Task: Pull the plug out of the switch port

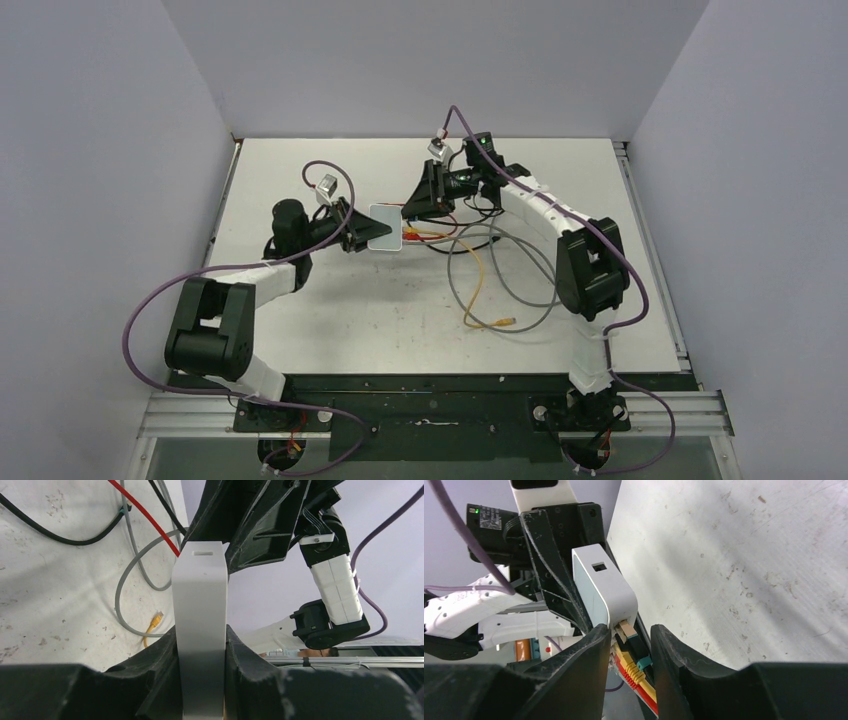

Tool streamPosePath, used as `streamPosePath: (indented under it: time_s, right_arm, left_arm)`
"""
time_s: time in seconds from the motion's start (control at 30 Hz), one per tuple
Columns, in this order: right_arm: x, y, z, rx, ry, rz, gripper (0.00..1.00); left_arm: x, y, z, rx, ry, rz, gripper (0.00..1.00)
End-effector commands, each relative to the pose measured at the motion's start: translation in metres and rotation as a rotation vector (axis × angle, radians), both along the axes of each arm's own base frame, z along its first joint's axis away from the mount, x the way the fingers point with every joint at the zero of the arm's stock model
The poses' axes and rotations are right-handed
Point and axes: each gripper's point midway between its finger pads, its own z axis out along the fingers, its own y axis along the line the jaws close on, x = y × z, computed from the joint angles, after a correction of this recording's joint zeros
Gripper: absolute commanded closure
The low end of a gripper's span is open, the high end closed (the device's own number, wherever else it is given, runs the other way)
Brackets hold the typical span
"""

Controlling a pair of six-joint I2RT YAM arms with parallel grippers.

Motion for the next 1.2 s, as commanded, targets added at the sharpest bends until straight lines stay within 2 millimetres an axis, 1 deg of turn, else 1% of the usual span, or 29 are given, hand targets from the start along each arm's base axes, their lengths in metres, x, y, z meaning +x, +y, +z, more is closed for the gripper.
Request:
streamPosePath:
  time_s: [0.0,0.1,0.13,0.2,0.3,0.33,0.4,0.43,0.6,0.7,0.83,0.9,0.97,1.07,1.17]
  right_arm:
    - [-0.006,0.001,0.051,0.040,-0.163,0.000,0.58]
    - [-0.003,-0.004,0.054,0.013,-0.191,-0.021,0.38]
    - [-0.002,-0.006,0.057,0.008,-0.205,-0.030,0.31]
    - [0.001,-0.008,0.064,0.006,-0.237,-0.045,0.19]
    - [0.005,-0.014,0.074,0.002,-0.292,-0.075,0.04]
    - [0.007,-0.017,0.078,0.001,-0.309,-0.087,0.01]
    - [0.010,-0.021,0.088,0.009,-0.349,-0.104,0.08]
    - [0.011,-0.023,0.093,0.013,-0.368,-0.116,0.10]
    - [0.017,-0.037,0.119,0.035,-0.461,-0.181,0.10]
    - [0.020,-0.046,0.128,0.042,-0.487,-0.218,0.10]
    - [0.019,-0.053,0.130,0.043,-0.480,-0.240,0.10]
    - [0.017,-0.054,0.129,0.041,-0.475,-0.242,0.10]
    - [0.015,-0.055,0.126,0.037,-0.469,-0.244,0.10]
    - [0.013,-0.056,0.124,0.036,-0.467,-0.241,0.10]
    - [0.011,-0.056,0.122,0.034,-0.460,-0.237,0.10]
  left_arm:
    - [0.002,-0.006,0.022,0.080,-0.110,-0.017,1.00]
    - [0.005,-0.001,0.021,0.169,-0.113,-0.001,1.00]
    - [0.006,0.001,0.021,0.204,-0.124,0.005,1.00]
    - [0.008,0.005,0.025,0.267,-0.140,0.017,1.00]
    - [0.009,0.012,0.035,0.346,-0.165,0.038,1.00]
    - [0.009,0.015,0.038,0.372,-0.165,0.046,1.00]
    - [0.010,0.021,0.049,0.422,-0.193,0.069,1.00]
    - [0.013,0.025,0.058,0.447,-0.216,0.091,1.00]
    - [0.017,0.040,0.090,0.515,-0.277,0.159,1.00]
    - [0.022,0.050,0.103,0.560,-0.307,0.224,1.00]
    - [0.025,0.072,0.111,0.646,-0.293,0.308,1.00]
    - [0.024,0.079,0.115,0.648,-0.290,0.325,1.00]
    - [0.020,0.081,0.118,0.627,-0.303,0.314,1.00]
    - [0.016,0.085,0.116,0.610,-0.302,0.322,1.00]
    - [0.011,0.083,0.117,0.576,-0.325,0.318,1.00]
